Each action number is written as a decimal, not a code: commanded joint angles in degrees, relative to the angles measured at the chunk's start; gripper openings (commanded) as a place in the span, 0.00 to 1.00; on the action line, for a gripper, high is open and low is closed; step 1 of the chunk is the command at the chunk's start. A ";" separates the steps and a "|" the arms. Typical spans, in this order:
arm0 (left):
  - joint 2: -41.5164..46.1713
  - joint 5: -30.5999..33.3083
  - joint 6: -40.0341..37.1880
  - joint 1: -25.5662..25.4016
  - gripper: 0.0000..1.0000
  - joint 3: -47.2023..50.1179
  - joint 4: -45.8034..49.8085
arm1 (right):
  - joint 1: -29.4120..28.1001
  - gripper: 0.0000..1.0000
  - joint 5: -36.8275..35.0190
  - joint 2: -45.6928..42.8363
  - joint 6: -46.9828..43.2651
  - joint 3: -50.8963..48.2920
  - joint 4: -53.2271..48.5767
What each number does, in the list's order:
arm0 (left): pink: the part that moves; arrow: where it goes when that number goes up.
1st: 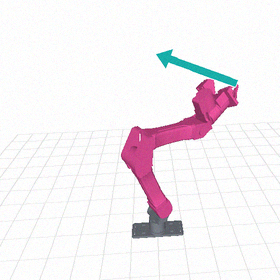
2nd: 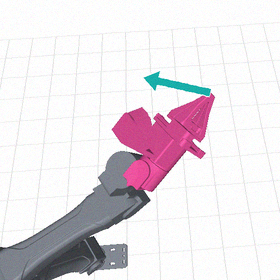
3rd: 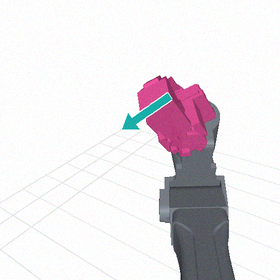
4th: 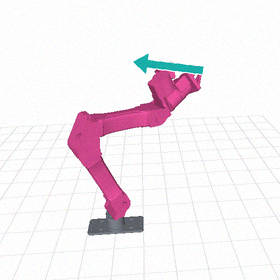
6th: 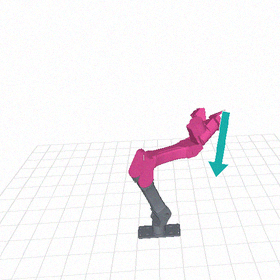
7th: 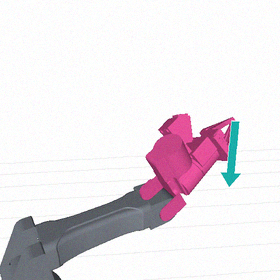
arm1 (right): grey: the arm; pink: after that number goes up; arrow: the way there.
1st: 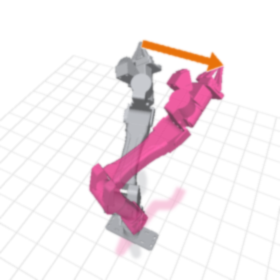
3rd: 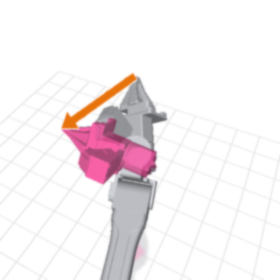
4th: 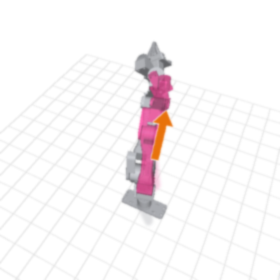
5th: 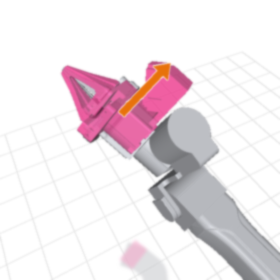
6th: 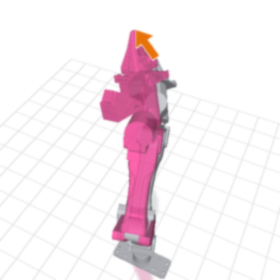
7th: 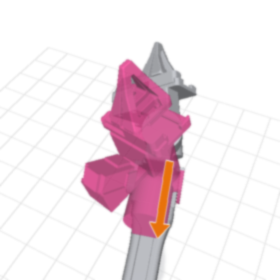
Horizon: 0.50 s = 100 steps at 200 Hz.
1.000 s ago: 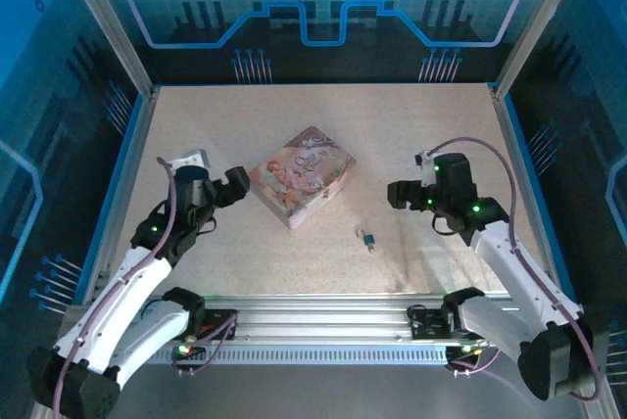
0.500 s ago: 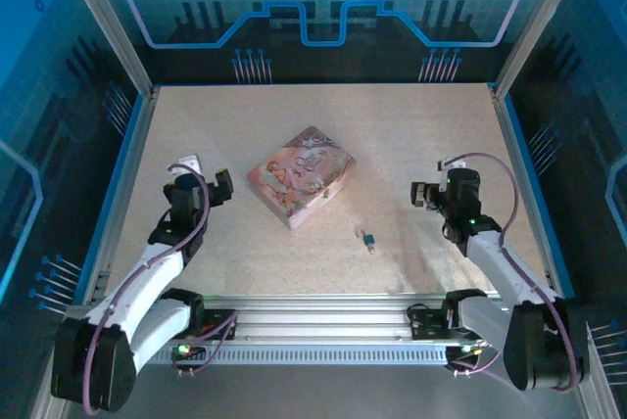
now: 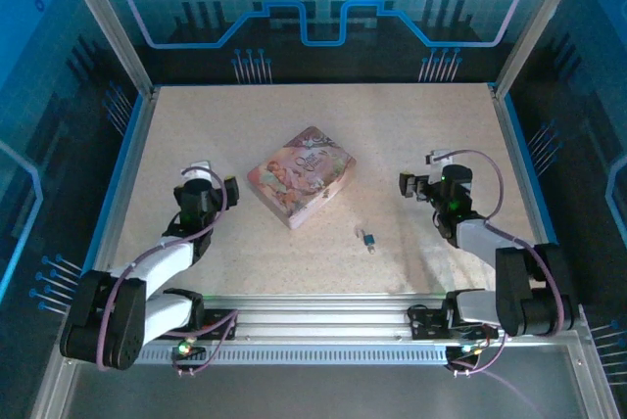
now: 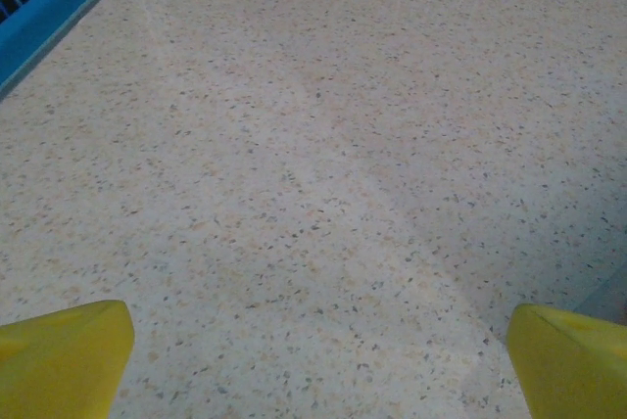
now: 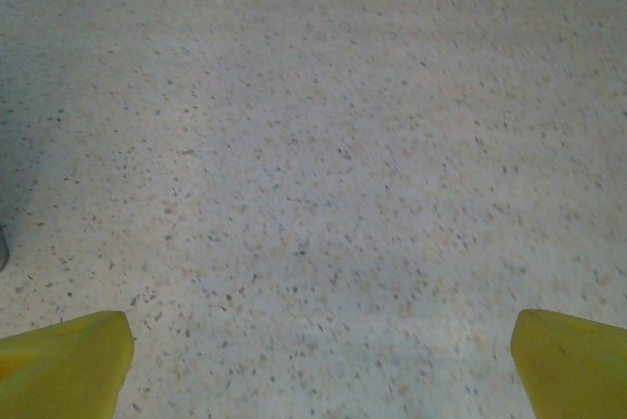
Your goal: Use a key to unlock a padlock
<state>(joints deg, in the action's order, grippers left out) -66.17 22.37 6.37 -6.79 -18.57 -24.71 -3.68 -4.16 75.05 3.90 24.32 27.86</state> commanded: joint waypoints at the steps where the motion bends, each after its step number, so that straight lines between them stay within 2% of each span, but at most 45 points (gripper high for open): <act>1: -2.23 -4.61 -2.55 1.23 0.99 -0.38 -5.78 | 0.70 1.00 2.43 1.79 -3.87 -0.49 8.64; 45: -6.32 -7.92 -4.55 2.61 0.99 -1.47 -10.58 | 0.73 1.00 2.51 10.92 -4.46 -3.30 22.69; 68: -8.24 -9.63 -5.29 3.18 0.99 -1.69 -13.75 | 1.06 1.00 1.36 10.92 -3.62 0.17 15.18; 100: -12.06 -12.88 -6.63 3.40 0.99 -2.34 -19.32 | 0.84 1.00 1.04 11.08 -3.82 0.19 15.88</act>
<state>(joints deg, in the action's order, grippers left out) -75.59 13.67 2.35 -3.92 -18.68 -36.73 -3.66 -2.55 85.84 0.78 23.11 42.11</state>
